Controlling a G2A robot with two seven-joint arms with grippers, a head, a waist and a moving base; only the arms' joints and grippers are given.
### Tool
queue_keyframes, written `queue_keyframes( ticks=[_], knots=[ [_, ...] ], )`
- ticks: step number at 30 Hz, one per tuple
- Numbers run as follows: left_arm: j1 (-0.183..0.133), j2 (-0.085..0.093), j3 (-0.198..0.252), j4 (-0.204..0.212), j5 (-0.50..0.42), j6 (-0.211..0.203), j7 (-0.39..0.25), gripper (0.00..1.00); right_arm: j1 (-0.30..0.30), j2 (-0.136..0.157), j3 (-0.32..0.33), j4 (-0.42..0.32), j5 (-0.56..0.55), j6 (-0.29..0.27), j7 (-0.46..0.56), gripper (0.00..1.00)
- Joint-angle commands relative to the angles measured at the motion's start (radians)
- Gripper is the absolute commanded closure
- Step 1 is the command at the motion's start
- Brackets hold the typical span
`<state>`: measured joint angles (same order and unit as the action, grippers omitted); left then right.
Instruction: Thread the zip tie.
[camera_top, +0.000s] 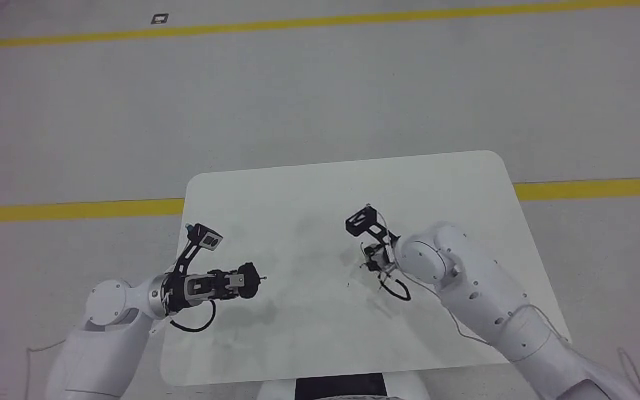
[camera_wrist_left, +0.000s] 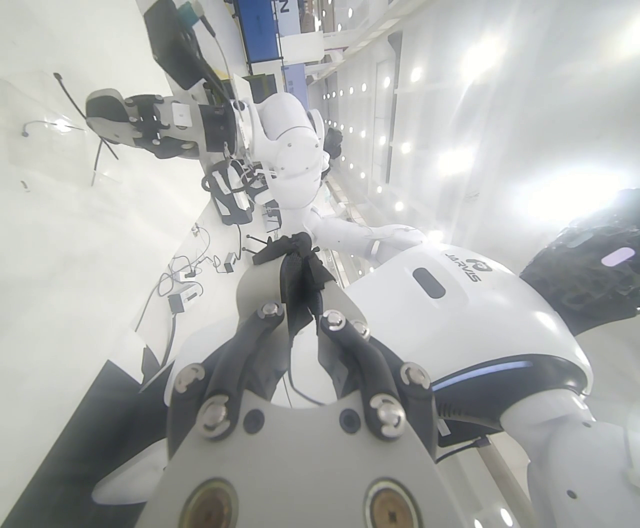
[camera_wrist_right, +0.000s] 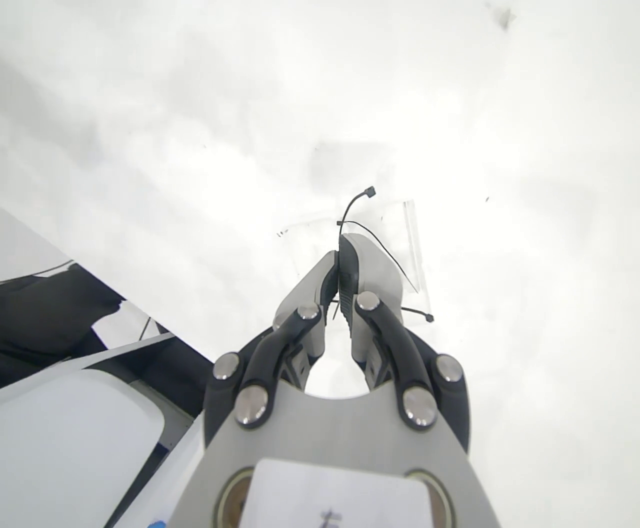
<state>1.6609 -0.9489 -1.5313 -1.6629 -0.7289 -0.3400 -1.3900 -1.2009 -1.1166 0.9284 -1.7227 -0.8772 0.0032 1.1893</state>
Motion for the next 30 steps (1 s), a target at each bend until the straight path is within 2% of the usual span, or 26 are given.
queue_keyframes(
  ticks=[1, 4, 6, 15, 17, 20, 25, 30],
  knots=[
    [0.000, 0.000, 0.000, 0.000, 0.000, 0.000, 0.000, 1.00, -0.031, 0.007, 0.042, -0.028, 0.032, 0.001, -0.040, 1.00],
    [0.000, 0.000, 0.000, 0.000, 0.000, 0.000, 0.000, 1.00, -0.092, 0.017, 0.124, -0.082, 0.119, -0.012, -0.134, 1.00],
    [0.000, 0.000, 0.000, 0.000, 0.000, 0.000, 0.000, 1.00, -0.138, 0.025, 0.178, -0.122, 0.189, -0.057, -0.191, 1.00],
    [0.000, 0.000, 0.000, 0.000, 0.000, 0.000, 0.000, 1.00, -0.138, 0.025, 0.178, -0.122, 0.189, -0.057, -0.191, 1.00],
    [0.000, 0.000, 0.000, 0.000, 0.000, 0.000, 0.000, 1.00, -0.148, 0.023, 0.176, -0.117, 0.207, -0.061, -0.220, 1.00],
    [0.010, -0.004, 0.021, 0.000, -0.001, 0.004, 0.060, 1.00, -0.182, 0.020, 0.198, -0.147, 0.264, -0.046, -0.334, 1.00],
    [0.030, -0.016, 0.054, 0.026, 0.015, 0.000, 0.139, 1.00, -0.262, 0.020, 0.219, -0.215, 0.265, -0.023, -0.494, 1.00],
    [0.032, -0.040, 0.091, 0.026, 0.110, 0.000, 0.211, 1.00, -0.337, 0.017, 0.203, -0.283, 0.249, 0.005, -0.616, 1.00]
  ],
)
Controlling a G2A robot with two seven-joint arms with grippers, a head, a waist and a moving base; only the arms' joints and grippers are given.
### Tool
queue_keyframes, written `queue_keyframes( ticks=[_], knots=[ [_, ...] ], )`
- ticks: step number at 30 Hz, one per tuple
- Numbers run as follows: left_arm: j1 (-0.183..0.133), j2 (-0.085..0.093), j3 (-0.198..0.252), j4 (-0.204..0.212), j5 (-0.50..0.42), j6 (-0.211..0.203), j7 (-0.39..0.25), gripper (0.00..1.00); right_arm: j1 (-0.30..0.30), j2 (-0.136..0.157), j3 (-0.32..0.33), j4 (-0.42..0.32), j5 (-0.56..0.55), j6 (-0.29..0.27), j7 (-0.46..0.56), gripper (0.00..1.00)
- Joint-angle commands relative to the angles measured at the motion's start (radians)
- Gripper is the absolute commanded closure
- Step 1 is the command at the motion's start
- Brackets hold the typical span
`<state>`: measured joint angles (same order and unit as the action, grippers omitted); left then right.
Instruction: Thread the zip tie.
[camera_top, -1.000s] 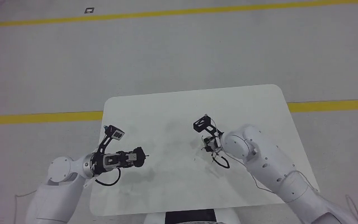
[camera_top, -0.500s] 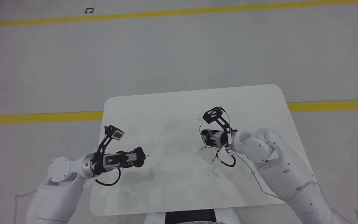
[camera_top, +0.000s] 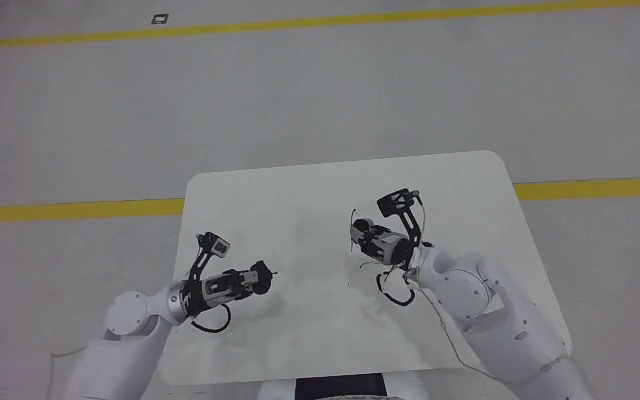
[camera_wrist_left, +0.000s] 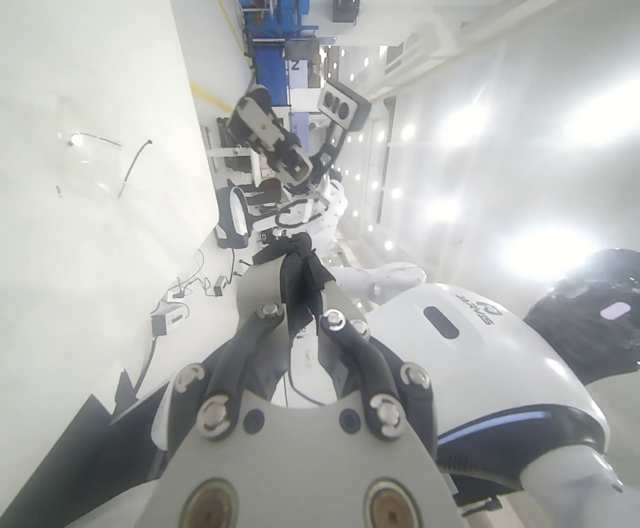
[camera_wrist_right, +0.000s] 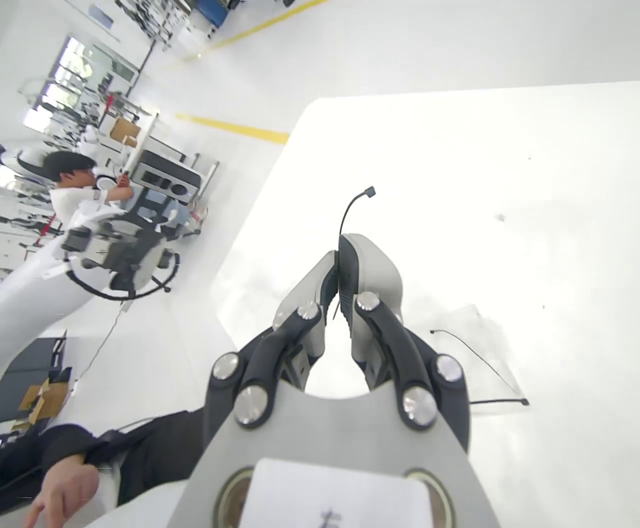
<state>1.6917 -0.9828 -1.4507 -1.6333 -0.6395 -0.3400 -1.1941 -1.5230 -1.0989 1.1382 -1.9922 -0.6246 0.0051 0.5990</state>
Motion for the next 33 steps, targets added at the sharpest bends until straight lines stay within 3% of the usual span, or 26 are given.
queue_keyframes(
  ticks=[1, 10, 19, 22, 28, 33],
  knots=[
    [0.001, -0.011, 0.019, -0.004, 0.031, 0.000, 0.025, 1.00, -0.024, -0.002, -0.014, -0.021, -0.010, 0.006, -0.038, 1.00],
    [-0.023, -0.065, 0.093, -0.001, 0.102, 0.000, 0.094, 1.00, -0.052, -0.014, -0.081, -0.054, -0.038, 0.005, -0.137, 1.00],
    [-0.024, -0.067, 0.094, -0.002, 0.106, 0.000, 0.093, 1.00, -0.052, -0.014, -0.081, -0.054, -0.038, 0.005, -0.137, 1.00],
    [-0.023, -0.067, 0.098, 0.000, 0.111, 0.000, 0.104, 1.00, -0.061, -0.016, -0.085, -0.056, -0.033, -0.002, -0.180, 1.00],
    [-0.005, -0.086, 0.142, -0.003, 0.143, 0.000, 0.200, 1.00, -0.103, -0.022, -0.123, -0.076, -0.120, -0.004, -0.312, 1.00],
    [0.004, -0.114, 0.140, -0.020, 0.140, 0.000, 0.235, 1.00, -0.126, -0.027, -0.148, -0.083, -0.166, 0.000, -0.372, 1.00]
  ],
)
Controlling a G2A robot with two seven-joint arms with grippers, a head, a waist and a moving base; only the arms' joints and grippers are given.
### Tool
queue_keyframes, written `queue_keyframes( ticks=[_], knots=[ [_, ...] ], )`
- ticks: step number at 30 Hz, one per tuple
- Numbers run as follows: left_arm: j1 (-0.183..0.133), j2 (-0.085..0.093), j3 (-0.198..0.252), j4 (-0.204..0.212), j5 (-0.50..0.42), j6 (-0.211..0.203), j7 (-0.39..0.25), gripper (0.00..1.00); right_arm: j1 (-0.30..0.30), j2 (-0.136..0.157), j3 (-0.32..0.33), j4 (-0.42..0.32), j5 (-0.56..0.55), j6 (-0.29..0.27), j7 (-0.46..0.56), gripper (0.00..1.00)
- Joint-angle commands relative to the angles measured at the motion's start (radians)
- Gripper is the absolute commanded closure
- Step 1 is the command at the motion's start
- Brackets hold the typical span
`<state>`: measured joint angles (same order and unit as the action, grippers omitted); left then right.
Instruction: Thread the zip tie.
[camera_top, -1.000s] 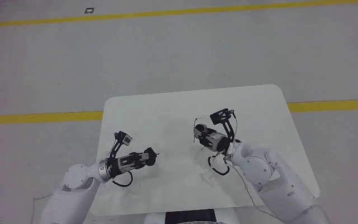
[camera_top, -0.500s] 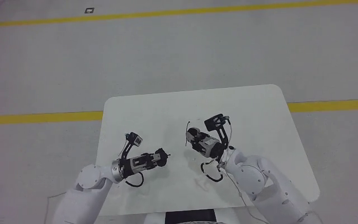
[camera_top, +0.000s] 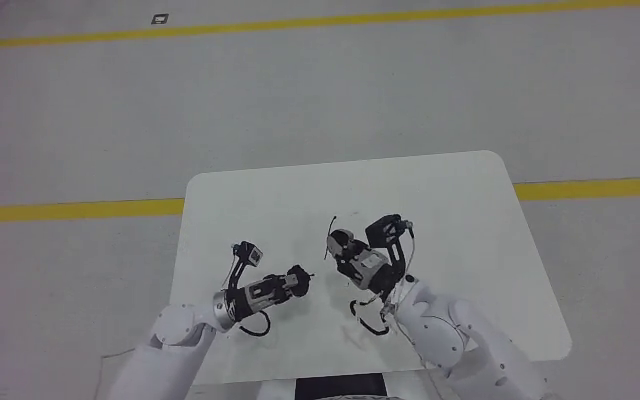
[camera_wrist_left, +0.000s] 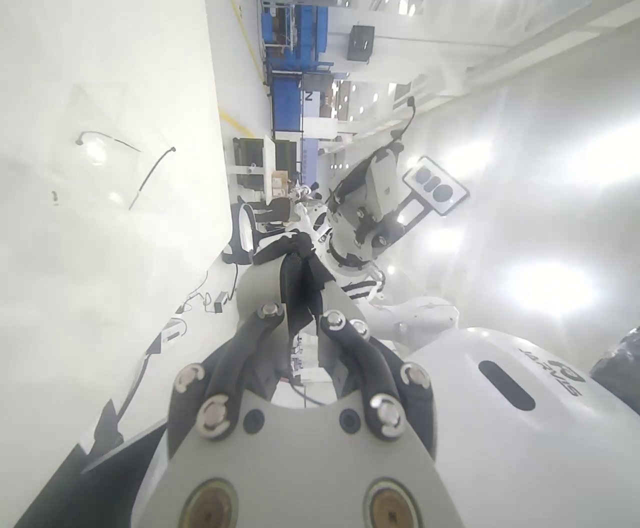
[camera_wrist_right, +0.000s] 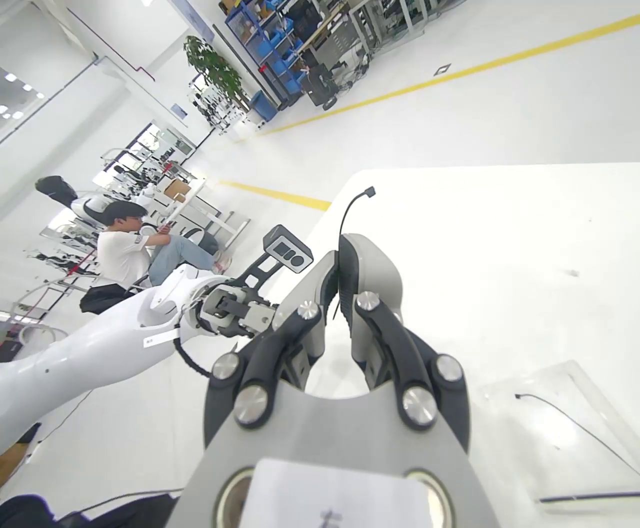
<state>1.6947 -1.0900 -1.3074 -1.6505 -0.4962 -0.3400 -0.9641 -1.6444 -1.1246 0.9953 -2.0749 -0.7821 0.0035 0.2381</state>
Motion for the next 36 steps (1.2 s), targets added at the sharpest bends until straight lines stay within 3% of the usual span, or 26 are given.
queue_keyframes(
  ticks=[1, 10, 21, 36],
  knots=[
    [0.001, -0.013, -0.008, -0.003, -0.001, 0.000, 0.009, 1.00, -0.007, -0.002, -0.008, -0.001, -0.018, 0.003, -0.022, 1.00],
    [-0.016, -0.067, -0.037, 0.022, -0.002, 0.000, -0.017, 1.00, -0.024, -0.011, -0.033, 0.000, -0.063, 0.008, -0.112, 1.00],
    [-0.016, -0.067, -0.037, 0.022, -0.002, 0.000, -0.017, 1.00, -0.025, -0.014, -0.048, 0.005, -0.075, 0.001, -0.124, 1.00],
    [-0.016, -0.067, -0.037, 0.022, -0.002, 0.000, -0.017, 1.00, -0.024, -0.032, -0.103, 0.025, -0.157, 0.043, -0.155, 1.00]
  ],
)
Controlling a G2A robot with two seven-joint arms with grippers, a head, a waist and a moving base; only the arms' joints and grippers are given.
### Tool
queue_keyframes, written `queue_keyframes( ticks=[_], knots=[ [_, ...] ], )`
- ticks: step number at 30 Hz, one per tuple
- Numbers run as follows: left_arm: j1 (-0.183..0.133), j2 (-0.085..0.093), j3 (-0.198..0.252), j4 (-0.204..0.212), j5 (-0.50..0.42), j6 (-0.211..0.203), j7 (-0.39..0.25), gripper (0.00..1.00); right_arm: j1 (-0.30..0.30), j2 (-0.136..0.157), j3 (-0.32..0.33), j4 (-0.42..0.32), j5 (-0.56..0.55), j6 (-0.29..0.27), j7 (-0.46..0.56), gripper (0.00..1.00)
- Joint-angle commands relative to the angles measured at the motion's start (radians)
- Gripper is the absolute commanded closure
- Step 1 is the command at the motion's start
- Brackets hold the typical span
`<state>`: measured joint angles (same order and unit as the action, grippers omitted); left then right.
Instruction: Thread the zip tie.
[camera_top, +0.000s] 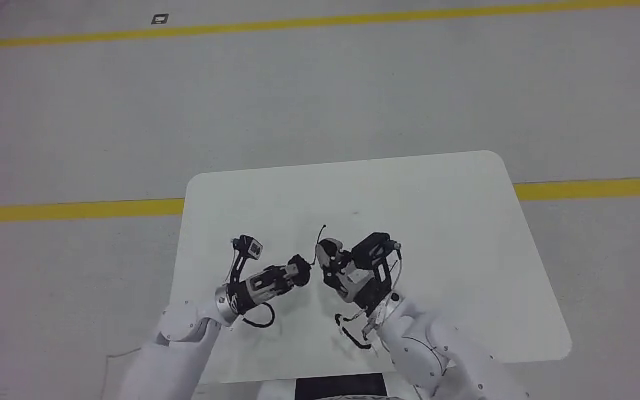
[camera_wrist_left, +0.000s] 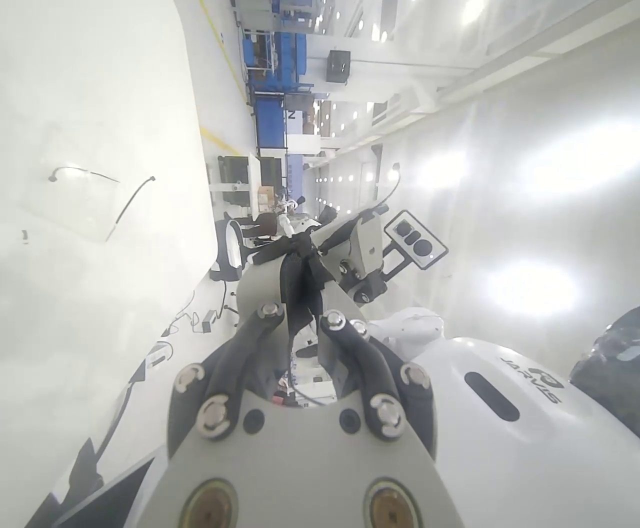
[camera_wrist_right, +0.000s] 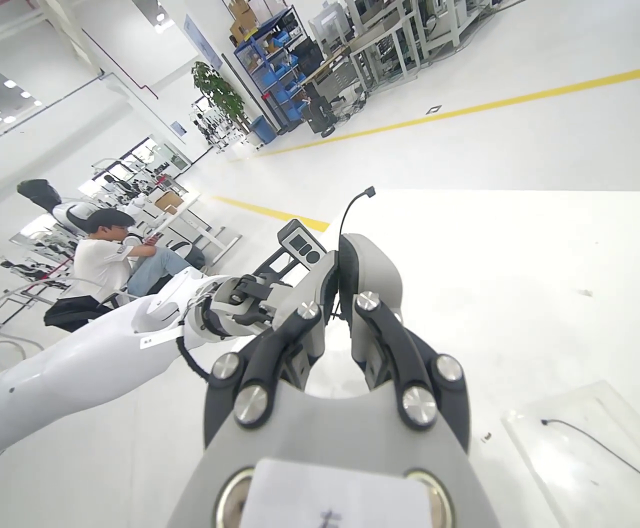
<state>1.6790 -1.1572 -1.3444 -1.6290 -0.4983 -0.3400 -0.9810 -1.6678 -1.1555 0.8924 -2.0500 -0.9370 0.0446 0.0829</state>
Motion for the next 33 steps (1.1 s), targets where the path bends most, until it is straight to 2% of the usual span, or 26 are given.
queue_keyframes(
  ticks=[1, 33],
  knots=[
    [0.000, 0.000, 0.000, 0.000, 0.000, 0.000, 0.000, 1.00, 0.000, -0.001, -0.001, 0.000, -0.007, 0.003, 0.001, 1.00],
    [0.000, 0.000, 0.000, 0.000, 0.000, 0.000, 0.000, 1.00, -0.008, -0.018, 0.009, 0.005, -0.047, 0.009, 0.003, 1.00]
  ],
)
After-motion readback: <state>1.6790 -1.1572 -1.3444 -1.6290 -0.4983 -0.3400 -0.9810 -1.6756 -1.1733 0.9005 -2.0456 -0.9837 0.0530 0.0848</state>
